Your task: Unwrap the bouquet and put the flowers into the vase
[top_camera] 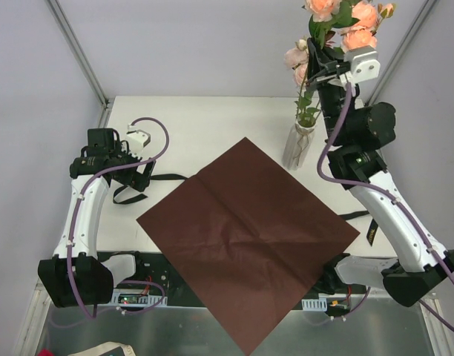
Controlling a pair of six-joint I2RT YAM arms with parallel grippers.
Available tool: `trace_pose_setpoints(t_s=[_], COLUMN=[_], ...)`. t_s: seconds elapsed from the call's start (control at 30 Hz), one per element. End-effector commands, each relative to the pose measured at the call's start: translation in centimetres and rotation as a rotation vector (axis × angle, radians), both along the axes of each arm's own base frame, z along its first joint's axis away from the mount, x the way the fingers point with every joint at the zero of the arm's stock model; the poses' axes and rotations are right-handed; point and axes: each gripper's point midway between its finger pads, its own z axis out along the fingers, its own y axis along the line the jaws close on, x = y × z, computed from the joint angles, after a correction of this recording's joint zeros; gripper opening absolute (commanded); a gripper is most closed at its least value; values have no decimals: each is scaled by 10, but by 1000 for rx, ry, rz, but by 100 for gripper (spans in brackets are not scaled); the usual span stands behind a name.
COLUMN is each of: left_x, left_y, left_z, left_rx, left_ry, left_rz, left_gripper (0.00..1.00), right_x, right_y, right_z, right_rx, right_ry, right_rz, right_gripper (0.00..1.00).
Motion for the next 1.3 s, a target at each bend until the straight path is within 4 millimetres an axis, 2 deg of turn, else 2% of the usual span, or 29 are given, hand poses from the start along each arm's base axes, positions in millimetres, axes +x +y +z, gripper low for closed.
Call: trace_pose_setpoints(t_s=[0.0,0.17,0.43,0.57,0.73,0.8,0.83,0.9,0.93,0.97,1.13,1.17,1.23,1.27], left_x=[3,6,12,14,14,13,13,11,10,10,7,7,6,5], left_y=[-2,-1,2,4,4,4,4,3,3,2,1,1,0,-2], left_z=[10,8,10,8,5,4,5,5,6,7,13,14,16,16], left_rx=[-29,-26,-16,-11,-9,-8,-9,-10,-13,-12,-19,-20,-25,-30], left_ry=[-10,2,5,16,22,23,22,19,19,11,-1,-8,-10,-12], left_rz=[0,-1,3,7,7,5,4,3,4,1,0,-1,1,-3], left_gripper=[99,99,99,99,99,99,99,99,99,99,99,99,99,99], right_x=[22,48,67,74,85,86,88,83,82,82,67,67,58,58], right_y=[-14,-34,-60,-65,-70,-75,-76,-79,-81,-81,-87,-90,-95,-98], right_z=[-2,-17,-31,-37,-62,-70,-80,-86,-90,-99,-102,-109,-101,-117], right_rx=[-61,-54,34,67,85,108,112,147,153,154,148,127,140,120], right_ry=[-85,-66,-77,-64,-9,17,41,67,78,102,165,212,242,323], right_rz=[-107,-189,-223,-212,-230,-246,-252,-254,-261,-268,-287,-306,-318,-343], right_gripper=[1,1,1,1,1,11,28,47,59,61,70,71,76,77])
